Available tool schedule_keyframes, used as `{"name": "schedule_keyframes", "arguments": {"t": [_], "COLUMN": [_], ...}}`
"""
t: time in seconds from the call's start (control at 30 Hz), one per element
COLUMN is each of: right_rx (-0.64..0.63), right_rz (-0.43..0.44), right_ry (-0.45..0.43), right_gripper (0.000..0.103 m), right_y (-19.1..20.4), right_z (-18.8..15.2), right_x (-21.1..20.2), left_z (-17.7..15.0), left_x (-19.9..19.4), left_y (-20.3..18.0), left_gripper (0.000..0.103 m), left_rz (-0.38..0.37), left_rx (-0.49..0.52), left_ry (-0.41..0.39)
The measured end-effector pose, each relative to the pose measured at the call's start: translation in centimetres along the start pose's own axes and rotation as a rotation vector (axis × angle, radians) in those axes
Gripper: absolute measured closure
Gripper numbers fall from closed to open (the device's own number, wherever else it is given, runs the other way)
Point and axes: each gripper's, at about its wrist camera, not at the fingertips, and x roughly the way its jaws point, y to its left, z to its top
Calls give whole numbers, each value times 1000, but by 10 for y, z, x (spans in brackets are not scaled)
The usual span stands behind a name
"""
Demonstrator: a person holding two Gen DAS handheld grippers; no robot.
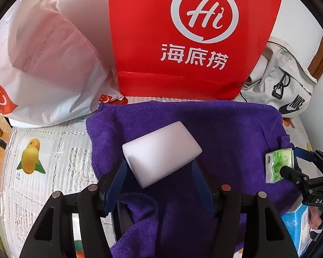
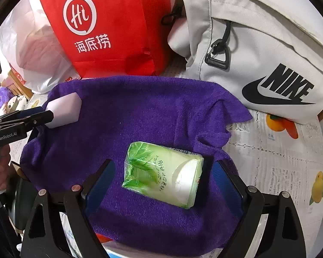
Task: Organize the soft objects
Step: 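Place the green pack on the purple towel with the right tool while the left tool carries the sponge over, then release the sponge onto the purple towel with the left tool while the right tool grasps the clear mesh bag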
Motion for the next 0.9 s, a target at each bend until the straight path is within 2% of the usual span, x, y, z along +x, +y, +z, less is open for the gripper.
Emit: {"name": "schedule_keyframes", "arguments": {"t": [0.2, 0.3, 0.43, 0.6, 0.77, 0.9], "right_rx": [8, 20, 39, 39, -15, -20], "right_rz": [-29, -33, -41, -79, -132, -146], "right_ry": [-24, -15, -48, -107, -218, -211], "right_gripper": [12, 12, 12, 12, 12, 12], "right_y": [4, 3, 8, 21, 42, 54], "right_z": [-8, -10, -21, -44, -80, -112], "right_x": [-22, -37, -66, -105, -149, -170], "left_z": [-9, -17, -32, -60, -93, -121], "left_x": [-20, -42, -76, -121, -164, -181], "left_y": [3, 7, 10, 10, 6, -2], "left_gripper": [41, 41, 39, 39, 39, 39], "left_rz": [41, 82, 114, 75, 59, 46], "left_rx": [-1, -21, -30, -42, -34, -8], "left_ry": [-8, -21, -69, -125, -200, -188]}}
